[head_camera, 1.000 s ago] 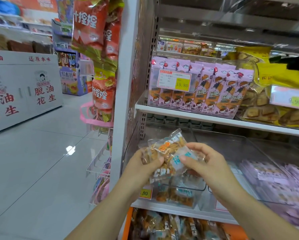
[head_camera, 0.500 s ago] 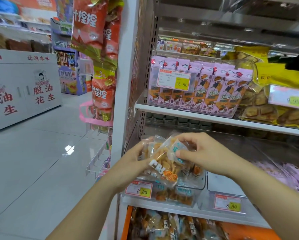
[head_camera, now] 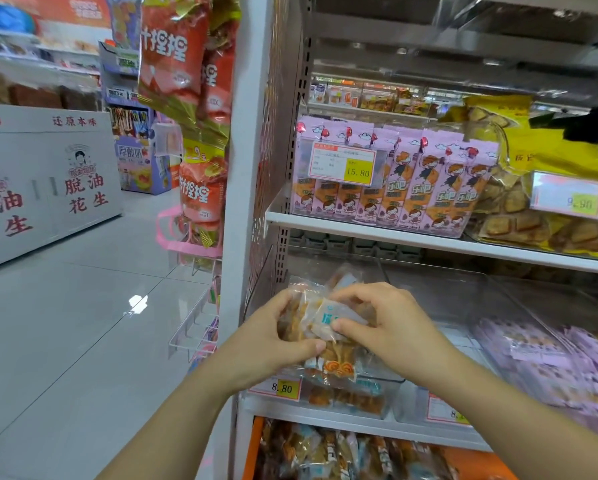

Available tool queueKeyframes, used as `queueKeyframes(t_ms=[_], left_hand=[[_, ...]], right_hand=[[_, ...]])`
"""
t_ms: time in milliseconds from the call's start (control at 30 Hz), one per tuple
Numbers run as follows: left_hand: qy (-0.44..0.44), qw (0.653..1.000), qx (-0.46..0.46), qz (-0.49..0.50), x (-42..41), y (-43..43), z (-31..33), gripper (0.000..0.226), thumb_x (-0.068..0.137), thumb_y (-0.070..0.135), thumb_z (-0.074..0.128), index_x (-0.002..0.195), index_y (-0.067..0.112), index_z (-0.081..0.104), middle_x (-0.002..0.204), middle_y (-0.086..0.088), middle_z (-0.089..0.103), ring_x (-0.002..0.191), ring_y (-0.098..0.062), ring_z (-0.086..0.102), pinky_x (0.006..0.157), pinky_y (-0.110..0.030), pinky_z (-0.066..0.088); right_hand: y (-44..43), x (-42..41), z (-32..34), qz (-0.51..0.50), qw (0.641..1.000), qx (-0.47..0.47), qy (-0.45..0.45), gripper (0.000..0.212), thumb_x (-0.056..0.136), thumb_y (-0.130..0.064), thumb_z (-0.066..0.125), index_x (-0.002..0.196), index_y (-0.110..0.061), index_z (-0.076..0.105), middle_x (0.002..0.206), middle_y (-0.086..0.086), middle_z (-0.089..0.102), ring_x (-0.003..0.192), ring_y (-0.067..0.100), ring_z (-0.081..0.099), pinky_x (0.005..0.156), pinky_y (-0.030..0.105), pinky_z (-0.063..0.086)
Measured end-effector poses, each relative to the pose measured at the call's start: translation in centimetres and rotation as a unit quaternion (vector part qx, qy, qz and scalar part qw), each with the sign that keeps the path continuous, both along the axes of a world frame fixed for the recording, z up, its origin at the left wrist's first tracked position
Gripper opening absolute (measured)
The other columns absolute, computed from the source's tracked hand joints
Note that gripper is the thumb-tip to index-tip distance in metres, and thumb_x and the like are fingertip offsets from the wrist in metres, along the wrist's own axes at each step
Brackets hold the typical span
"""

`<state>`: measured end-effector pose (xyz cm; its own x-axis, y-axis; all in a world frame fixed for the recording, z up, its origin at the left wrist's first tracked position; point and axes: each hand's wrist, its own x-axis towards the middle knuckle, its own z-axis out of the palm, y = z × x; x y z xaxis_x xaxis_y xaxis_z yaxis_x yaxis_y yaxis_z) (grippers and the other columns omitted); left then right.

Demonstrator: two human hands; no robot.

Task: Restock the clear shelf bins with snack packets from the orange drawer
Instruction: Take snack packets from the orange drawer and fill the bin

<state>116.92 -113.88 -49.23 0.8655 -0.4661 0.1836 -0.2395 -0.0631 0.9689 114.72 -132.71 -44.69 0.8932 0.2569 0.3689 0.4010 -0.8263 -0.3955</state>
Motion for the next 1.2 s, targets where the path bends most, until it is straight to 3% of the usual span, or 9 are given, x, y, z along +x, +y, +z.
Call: queueKeyframes(t_ms=[133, 300, 500, 600, 700, 800, 900, 1067, 1200], left_hand=[[-0.03, 0.999, -0.009, -0.01, -0.2, 0.3, 0.6, 0.051, 0.082, 0.001, 0.07, 0.119, 0.032, 0.054, 0.108, 0.01, 0.069, 0.098, -0.006, 0.067, 0.077, -0.016, 0.051], [-0.043, 0.998, 0.016, -0.048, -0.2, 0.6, 1.2, 0.055, 0.081, -0.001, 0.071, 0.124, 0.028, 0.053, 0.111, 0.009, 0.069, 0.102, -0.008, 0.066, 0.082, -0.019, 0.051], [-0.086, 0.99, 0.107, -0.036, 0.4, 1.6, 0.4, 0.07, 0.07, 0.023, 0.078, 0.121, 0.059, 0.046, 0.126, 0.009, 0.051, 0.115, -0.005, 0.056, 0.098, -0.033, 0.049], [-0.129, 0.977, 0.166, -0.029, 0.1, 1.6, 0.5, 0.07, 0.073, 0.021, 0.078, 0.117, 0.063, 0.043, 0.123, 0.014, 0.049, 0.11, 0.002, 0.055, 0.094, -0.026, 0.05], [-0.145, 0.978, 0.149, 0.015, 0.1, 1.9, 0.6, 0.074, 0.074, 0.013, 0.079, 0.125, 0.052, 0.043, 0.123, 0.019, 0.053, 0.11, 0.006, 0.054, 0.094, -0.022, 0.05], [-0.196, 0.964, 0.135, 0.122, 0.6, 2.6, 0.6, 0.068, 0.076, 0.024, 0.079, 0.126, 0.049, 0.04, 0.121, 0.028, 0.049, 0.112, 0.015, 0.047, 0.094, -0.008, 0.041], [-0.199, 0.945, 0.105, 0.239, 1.7, 3.6, 0.3, 0.05, 0.08, 0.034, 0.073, 0.123, 0.043, 0.048, 0.113, 0.034, 0.049, 0.104, 0.018, 0.048, 0.083, -0.002, 0.036], [-0.185, 0.892, 0.033, 0.411, 3.7, 3.5, -2.2, 0.016, 0.088, 0.015, 0.063, 0.101, 0.024, 0.066, 0.086, 0.018, 0.063, 0.076, 0.002, 0.06, 0.07, -0.014, 0.048], [-0.21, 0.856, -0.013, 0.472, 4.8, 3.2, -3.6, 0.017, 0.084, 0.018, 0.067, 0.096, 0.026, 0.057, 0.087, 0.011, 0.058, 0.076, -0.005, 0.055, 0.068, -0.016, 0.043]], right_hand=[[-1.0, 0.7, 0.4, 0.033, 0.986, 0.15, 0.072, 0.015, 0.064, -0.043, 0.079, 0.075, -0.043, 0.068, 0.093, -0.019, 0.063, 0.095, -0.003, 0.055, 0.086, 0.022, 0.043], [-2.1, 1.7, 0.4, 0.095, 0.94, 0.245, 0.216, 0.065, 0.053, -0.045, 0.085, 0.111, -0.041, 0.055, 0.122, -0.015, 0.055, 0.109, 0.002, 0.058, 0.096, 0.032, 0.049], [-1.0, 0.4, 0.8, 0.093, 0.973, -0.029, 0.209, 0.096, 0.063, -0.044, 0.084, 0.141, -0.044, 0.027, 0.13, -0.028, 0.04, 0.114, -0.008, 0.046, 0.097, 0.017, 0.04], [0.2, -0.5, -0.1, 0.083, 0.981, -0.051, 0.169, 0.088, 0.069, -0.044, 0.079, 0.141, -0.039, 0.03, 0.129, -0.023, 0.045, 0.114, -0.004, 0.047, 0.096, 0.018, 0.042], [1.2, -0.6, -0.8, 0.062, 0.991, -0.01, 0.122, 0.068, 0.074, -0.042, 0.076, 0.132, -0.038, 0.039, 0.112, -0.029, 0.047, 0.101, -0.011, 0.048, 0.078, 0.003, 0.04], [2.1, 0.5, -1.2, 0.03, 0.995, 0.057, 0.074, 0.051, 0.078, -0.034, 0.075, 0.113, -0.043, 0.04, 0.102, -0.032, 0.047, 0.092, -0.013, 0.049, 0.071, 0.001, 0.039], [2.9, 3.0, -2.0, -0.017, 0.993, 0.112, 0.018, 0.051, 0.078, -0.025, 0.075, 0.117, -0.034, 0.043, 0.108, -0.016, 0.056, 0.097, 0.002, 0.055, 0.068, 0.006, 0.04], [4.5, 8.7, -4.2, -0.051, 0.973, 0.223, -0.028, 0.06, 0.082, -0.013, 0.071, 0.133, -0.019, 0.039, 0.125, -0.004, 0.052, 0.113, 0.01, 0.051, 0.095, 0.02, 0.041], [5.6, 13.3, -5.8, -0.117, 0.962, 0.244, -0.028, 0.049, 0.084, -0.014, 0.069, 0.125, -0.006, 0.044, 0.123, 0.013, 0.055, 0.115, 0.027, 0.052, 0.094, 0.034, 0.043]])
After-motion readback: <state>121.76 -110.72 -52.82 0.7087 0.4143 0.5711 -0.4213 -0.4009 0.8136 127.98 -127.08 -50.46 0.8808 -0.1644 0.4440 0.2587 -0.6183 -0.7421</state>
